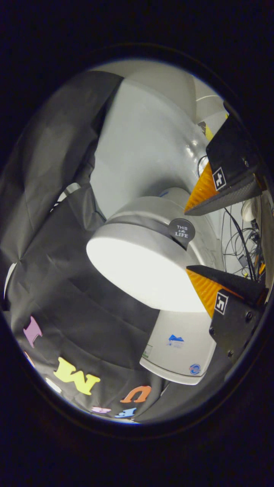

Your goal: Open the toilet lid.

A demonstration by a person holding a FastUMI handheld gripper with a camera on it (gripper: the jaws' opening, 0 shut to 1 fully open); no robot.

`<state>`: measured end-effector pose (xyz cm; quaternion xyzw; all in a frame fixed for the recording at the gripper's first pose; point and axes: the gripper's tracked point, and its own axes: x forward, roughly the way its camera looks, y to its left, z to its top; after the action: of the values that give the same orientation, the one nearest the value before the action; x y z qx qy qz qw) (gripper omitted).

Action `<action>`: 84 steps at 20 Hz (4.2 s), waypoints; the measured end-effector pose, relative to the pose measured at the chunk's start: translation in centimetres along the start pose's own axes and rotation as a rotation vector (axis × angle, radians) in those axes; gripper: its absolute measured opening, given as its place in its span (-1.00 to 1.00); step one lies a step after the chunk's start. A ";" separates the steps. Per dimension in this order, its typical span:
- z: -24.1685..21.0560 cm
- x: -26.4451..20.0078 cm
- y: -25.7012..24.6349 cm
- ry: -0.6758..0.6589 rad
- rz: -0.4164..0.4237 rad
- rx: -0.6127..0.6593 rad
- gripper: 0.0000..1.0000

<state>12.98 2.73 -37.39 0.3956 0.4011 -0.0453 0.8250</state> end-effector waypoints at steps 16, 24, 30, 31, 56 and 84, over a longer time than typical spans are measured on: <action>1.1 3.5 -0.8 0.039 0.036 0.192 -0.23; 2.0 3.5 -1.1 0.016 0.026 0.281 -0.57; 2.1 2.8 -0.1 0.020 0.048 0.334 -0.77; 2.2 2.7 0.0 0.023 0.044 0.337 -0.84; 5.6 -3.9 11.5 -0.016 0.188 0.107 -0.85; 3.6 -6.8 20.9 -0.062 0.161 -0.110 -0.87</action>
<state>18.87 12.84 -18.46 0.3794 0.3442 0.0312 0.8583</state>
